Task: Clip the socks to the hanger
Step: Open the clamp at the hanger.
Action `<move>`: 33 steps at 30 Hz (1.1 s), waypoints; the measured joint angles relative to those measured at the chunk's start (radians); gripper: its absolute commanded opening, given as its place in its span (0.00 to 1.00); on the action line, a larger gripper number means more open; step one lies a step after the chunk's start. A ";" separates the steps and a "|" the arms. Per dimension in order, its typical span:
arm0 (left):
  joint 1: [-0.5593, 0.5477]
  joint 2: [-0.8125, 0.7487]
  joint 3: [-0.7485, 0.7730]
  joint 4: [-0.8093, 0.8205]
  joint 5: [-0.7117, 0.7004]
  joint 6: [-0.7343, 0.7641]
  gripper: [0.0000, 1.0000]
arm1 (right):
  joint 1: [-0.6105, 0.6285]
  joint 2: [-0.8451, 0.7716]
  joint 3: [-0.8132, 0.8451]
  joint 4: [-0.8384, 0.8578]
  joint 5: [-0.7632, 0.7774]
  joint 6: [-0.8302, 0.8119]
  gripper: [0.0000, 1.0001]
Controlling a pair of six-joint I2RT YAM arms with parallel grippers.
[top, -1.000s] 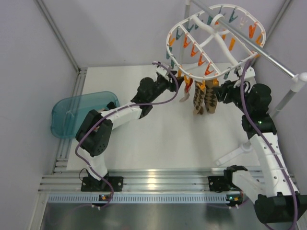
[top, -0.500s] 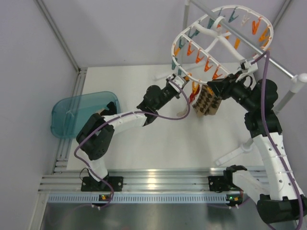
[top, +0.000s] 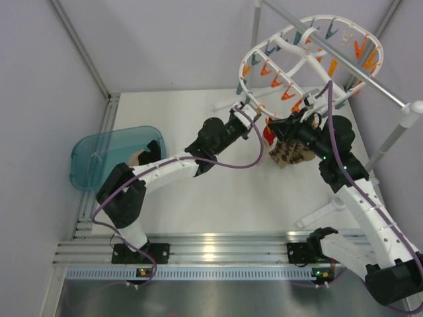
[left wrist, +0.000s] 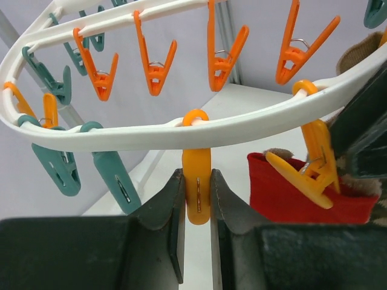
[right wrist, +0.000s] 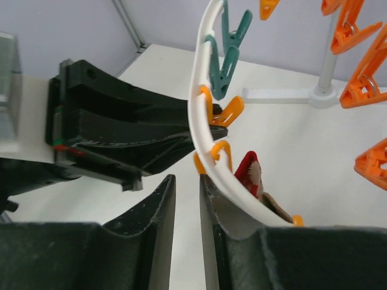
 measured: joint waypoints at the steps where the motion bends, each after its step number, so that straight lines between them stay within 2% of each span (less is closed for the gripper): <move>1: -0.002 -0.008 0.000 -0.013 0.002 -0.021 0.00 | 0.003 0.002 -0.013 0.009 0.018 0.000 0.22; 10: -0.016 -0.026 0.011 -0.087 0.011 -0.156 0.00 | 0.070 0.026 -0.064 0.110 0.127 0.034 0.29; 20: -0.017 -0.031 0.031 -0.133 0.011 -0.267 0.02 | 0.087 0.059 -0.106 0.205 0.232 0.068 0.27; 33: 0.000 -0.035 0.027 -0.083 0.035 -0.447 0.07 | 0.093 0.071 -0.214 0.451 0.316 0.151 0.28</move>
